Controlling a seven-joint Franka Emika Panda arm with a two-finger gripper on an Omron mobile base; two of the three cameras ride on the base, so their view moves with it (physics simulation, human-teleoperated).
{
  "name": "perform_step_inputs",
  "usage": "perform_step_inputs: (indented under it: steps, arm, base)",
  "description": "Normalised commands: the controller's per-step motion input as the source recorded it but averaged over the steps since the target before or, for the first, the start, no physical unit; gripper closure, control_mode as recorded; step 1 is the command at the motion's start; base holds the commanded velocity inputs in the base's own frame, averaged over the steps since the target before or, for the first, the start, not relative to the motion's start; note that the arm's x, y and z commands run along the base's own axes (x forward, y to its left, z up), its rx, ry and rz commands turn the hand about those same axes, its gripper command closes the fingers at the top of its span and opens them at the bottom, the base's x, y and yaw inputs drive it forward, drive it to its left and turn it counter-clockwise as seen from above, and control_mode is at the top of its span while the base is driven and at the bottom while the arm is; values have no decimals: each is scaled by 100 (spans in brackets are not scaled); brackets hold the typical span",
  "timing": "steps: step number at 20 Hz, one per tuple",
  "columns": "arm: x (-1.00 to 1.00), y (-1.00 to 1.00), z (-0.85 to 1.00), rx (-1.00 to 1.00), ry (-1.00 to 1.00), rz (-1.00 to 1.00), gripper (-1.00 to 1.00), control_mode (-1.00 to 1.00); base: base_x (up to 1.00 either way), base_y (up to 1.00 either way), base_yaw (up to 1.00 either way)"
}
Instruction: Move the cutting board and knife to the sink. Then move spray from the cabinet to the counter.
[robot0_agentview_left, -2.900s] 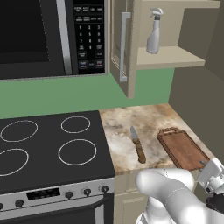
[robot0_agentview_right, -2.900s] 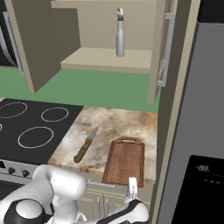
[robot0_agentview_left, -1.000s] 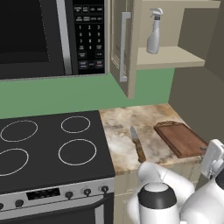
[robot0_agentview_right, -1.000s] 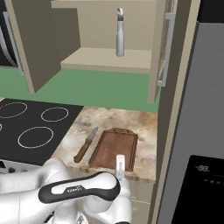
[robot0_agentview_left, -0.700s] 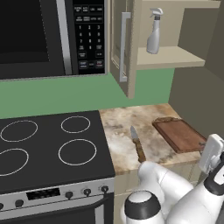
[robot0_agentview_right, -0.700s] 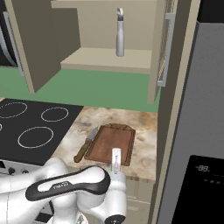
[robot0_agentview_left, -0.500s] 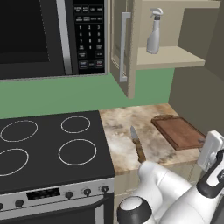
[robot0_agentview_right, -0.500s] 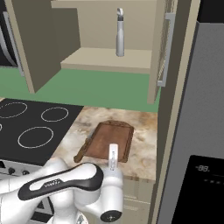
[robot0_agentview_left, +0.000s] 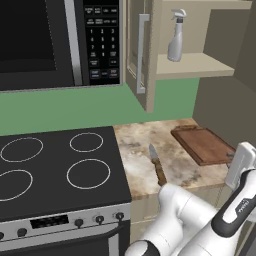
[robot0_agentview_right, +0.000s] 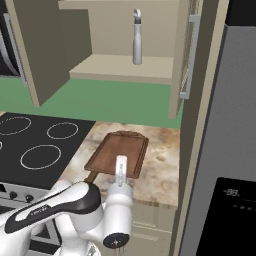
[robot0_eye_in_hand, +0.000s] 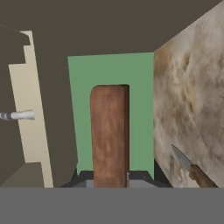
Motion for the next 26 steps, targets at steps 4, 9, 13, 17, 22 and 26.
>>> perform_step_inputs:
  steps: [4, 9, 13, 17, 22, 26]
  arm:
    - [-19, 14, 34, 1, 0, 3, 100, -100]
    - [-21, 21, 18, 0, 0, 2, 100, -100]
    - [-9, 22, 14, 0, 0, 0, 100, -100]
    - [-6, 14, 22, 0, 0, 0, 100, -100]
    - [-4, 8, 25, 0, 0, 1, 100, -100]
    - [-10, 12, 16, 0, 0, 0, 100, -100]
  base:
    - [0, 0, 0]
    - [0, 0, 0]
    - [0, 0, 0]
    - [0, 0, 0]
    - [0, 0, 0]
    - [0, 0, 0]
